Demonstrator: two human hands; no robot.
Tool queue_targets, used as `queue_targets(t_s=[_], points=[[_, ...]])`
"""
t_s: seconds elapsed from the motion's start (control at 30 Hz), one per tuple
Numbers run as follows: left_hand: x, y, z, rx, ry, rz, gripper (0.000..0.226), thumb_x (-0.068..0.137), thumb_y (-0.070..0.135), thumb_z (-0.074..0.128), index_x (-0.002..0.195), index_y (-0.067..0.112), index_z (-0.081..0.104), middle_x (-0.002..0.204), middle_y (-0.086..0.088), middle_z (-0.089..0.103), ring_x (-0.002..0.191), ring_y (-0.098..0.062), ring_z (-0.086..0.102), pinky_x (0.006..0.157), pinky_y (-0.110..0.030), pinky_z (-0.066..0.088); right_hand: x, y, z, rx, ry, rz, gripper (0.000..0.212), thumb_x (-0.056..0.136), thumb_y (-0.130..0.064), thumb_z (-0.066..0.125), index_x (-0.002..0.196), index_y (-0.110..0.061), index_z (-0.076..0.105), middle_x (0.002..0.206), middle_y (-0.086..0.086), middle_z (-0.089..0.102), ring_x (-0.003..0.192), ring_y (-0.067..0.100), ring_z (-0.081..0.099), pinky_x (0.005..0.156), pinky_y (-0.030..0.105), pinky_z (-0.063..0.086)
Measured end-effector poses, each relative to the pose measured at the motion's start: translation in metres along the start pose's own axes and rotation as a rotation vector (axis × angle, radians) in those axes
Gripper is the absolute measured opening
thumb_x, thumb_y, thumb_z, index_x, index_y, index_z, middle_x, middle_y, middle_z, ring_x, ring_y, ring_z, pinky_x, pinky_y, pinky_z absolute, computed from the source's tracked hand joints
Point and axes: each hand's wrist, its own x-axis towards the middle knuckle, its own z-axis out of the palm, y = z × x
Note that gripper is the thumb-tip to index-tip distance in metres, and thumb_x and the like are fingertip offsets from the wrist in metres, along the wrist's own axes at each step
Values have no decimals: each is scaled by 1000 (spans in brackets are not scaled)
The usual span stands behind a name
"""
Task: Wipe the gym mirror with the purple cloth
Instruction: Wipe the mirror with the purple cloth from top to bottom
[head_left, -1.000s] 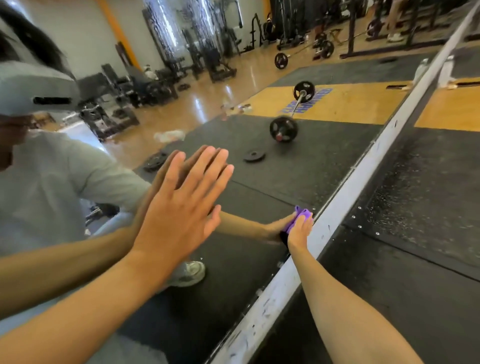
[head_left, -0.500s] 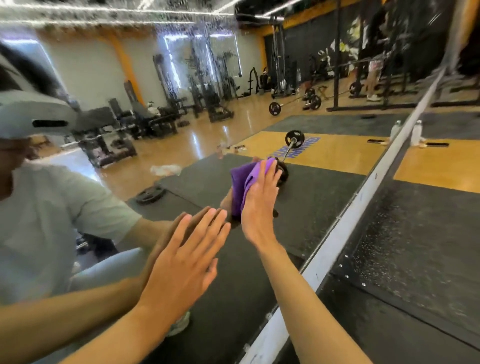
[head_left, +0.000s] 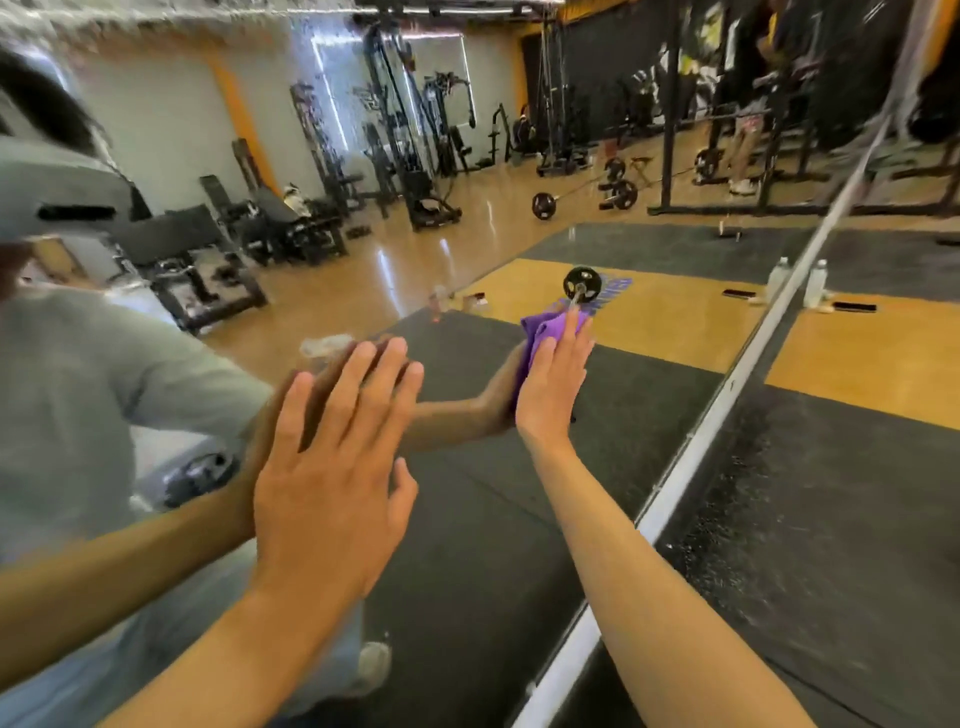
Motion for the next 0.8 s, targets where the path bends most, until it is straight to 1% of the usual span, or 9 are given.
queue_targets(t_s=[0.07, 0.1, 0.17, 0.27, 0.43, 0.53, 0.6, 0.7, 0.8], points=[[7, -14, -14, 13, -27, 24, 81, 90, 26, 48, 167, 14, 26, 176, -4, 16, 162, -24, 18, 131, -50, 1, 49, -7, -12, 17, 37, 184, 54, 114, -30, 22, 164, -12, 19, 174, 12, 9, 161, 27, 5, 124, 40, 4], [9, -20, -20, 15, -41, 38, 81, 89, 25, 48, 166, 14, 27, 175, -4, 17, 161, -23, 19, 131, -49, 2, 67, -10, -18, 26, 44, 264, 56, 113, -30, 20, 164, -7, 20, 173, 14, 11, 160, 30, 7, 122, 37, 5], [14, -31, -33, 14, -80, 78, 82, 86, 22, 50, 165, 14, 30, 175, -4, 20, 160, -23, 22, 131, -49, 6, 84, -21, -22, 14, 45, 382, 53, 115, -25, 20, 165, -8, 17, 174, 12, 9, 160, 30, 5, 121, 38, 6], [30, -47, -55, 21, -141, 117, 84, 84, 21, 52, 165, 13, 30, 175, -4, 20, 159, -23, 23, 129, -51, 11, 80, -60, -14, 37, 51, 479, 53, 115, -25, 20, 166, -14, 11, 175, 6, 6, 161, 26, 3, 125, 50, 11], [77, -83, -99, 34, -148, 95, 83, 87, 21, 48, 166, 12, 26, 175, -6, 17, 161, -25, 19, 131, -50, 2, 98, -148, -8, 40, 35, 411, 53, 115, -25, 21, 166, -15, 9, 175, 5, 3, 161, 25, 2, 125, 50, 13], [102, -96, -122, 38, -149, 104, 84, 87, 22, 48, 167, 11, 24, 176, -7, 15, 161, -27, 18, 132, -51, 3, 93, -215, 2, 13, -11, 241, 56, 113, -31, 21, 166, -18, 11, 175, 5, -1, 161, 22, -2, 125, 47, 8], [118, -105, -137, 29, -150, 90, 86, 87, 23, 49, 167, 11, 21, 176, -7, 14, 162, -27, 17, 131, -52, 6, 65, -253, 14, 3, -71, 57, 63, 107, -39, 19, 166, -21, 7, 174, -1, -9, 160, 17, -9, 125, 42, -1], [130, -130, -157, 53, -168, 66, 85, 90, 25, 47, 168, 10, 17, 176, -8, 12, 162, -27, 17, 130, -53, 10, -2, -284, 29, -13, -193, -131, 59, 107, -46, 15, 161, -37, -8, 168, -14, -27, 158, 12, -22, 125, 41, -13], [125, -156, -171, 94, -171, 86, 80, 95, 26, 43, 168, 13, 15, 177, -6, 10, 162, -24, 13, 130, -49, 9, -51, -290, 37, -35, -217, -101, 59, 108, -45, 16, 161, -36, -10, 169, -14, -27, 158, 16, -21, 129, 46, -9]])
